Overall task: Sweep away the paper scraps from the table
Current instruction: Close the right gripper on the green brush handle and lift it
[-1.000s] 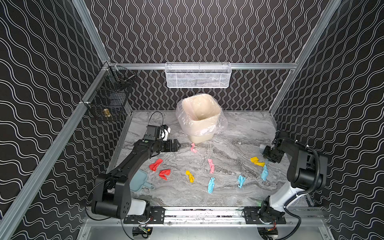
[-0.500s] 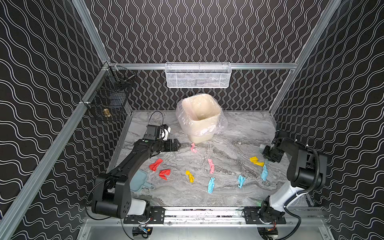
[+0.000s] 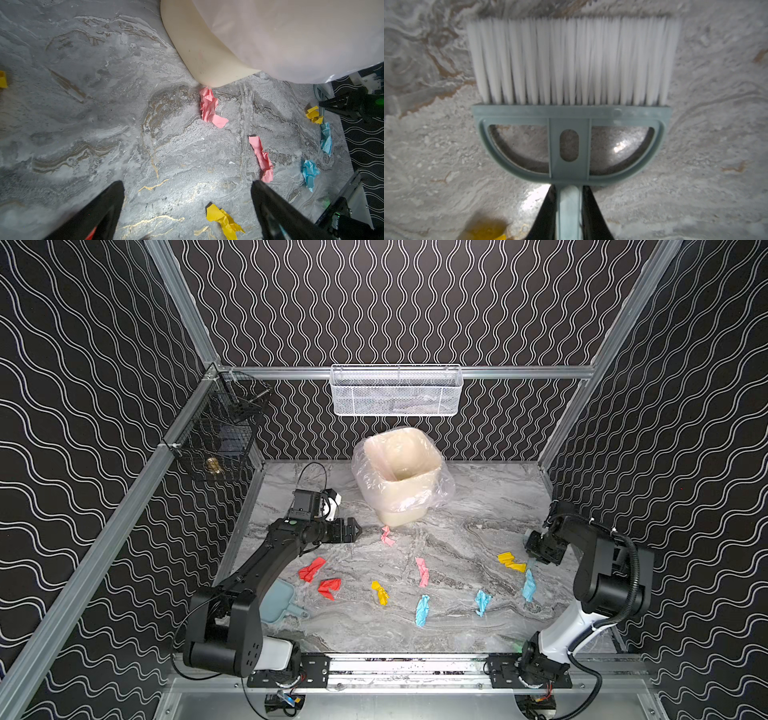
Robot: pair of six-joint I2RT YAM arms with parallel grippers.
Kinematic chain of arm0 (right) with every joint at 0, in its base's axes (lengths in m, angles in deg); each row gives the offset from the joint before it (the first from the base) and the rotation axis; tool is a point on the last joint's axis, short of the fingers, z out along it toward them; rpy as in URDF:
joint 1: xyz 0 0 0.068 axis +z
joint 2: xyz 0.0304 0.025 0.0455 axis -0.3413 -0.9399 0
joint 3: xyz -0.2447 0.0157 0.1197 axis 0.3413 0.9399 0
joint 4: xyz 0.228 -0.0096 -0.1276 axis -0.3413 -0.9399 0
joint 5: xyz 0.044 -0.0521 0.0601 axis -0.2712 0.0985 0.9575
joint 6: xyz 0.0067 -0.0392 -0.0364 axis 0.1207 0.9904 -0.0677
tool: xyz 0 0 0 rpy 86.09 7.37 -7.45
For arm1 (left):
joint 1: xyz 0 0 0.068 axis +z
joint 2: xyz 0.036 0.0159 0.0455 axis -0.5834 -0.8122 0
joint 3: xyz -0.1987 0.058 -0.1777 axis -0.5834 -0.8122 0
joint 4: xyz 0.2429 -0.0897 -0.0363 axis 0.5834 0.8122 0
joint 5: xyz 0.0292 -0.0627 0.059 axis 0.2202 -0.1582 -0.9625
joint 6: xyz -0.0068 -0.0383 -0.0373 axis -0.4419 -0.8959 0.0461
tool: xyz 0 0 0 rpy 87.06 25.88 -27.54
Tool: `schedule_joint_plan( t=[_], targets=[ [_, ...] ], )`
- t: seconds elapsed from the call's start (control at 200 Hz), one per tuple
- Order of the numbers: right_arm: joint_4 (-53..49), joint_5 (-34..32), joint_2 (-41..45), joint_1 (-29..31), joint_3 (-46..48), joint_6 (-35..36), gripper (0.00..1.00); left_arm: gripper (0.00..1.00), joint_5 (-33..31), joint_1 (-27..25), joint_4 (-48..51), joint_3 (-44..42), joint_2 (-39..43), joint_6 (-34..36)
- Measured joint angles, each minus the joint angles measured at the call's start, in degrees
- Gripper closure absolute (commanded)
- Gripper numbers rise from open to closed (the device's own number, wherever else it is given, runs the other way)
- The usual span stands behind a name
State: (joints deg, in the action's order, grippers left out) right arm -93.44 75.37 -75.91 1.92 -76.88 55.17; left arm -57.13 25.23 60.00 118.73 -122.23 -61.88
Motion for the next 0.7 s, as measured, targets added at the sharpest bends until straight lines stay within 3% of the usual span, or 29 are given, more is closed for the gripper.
schedule_joint_plan(
  t=[0.701],
  targets=[
    [-5.66,2.21,5.09,1.40,-3.56,-0.28,0.89,0.01,0.02,-0.98,1.84,2.89,1.42,0.09]
  ],
)
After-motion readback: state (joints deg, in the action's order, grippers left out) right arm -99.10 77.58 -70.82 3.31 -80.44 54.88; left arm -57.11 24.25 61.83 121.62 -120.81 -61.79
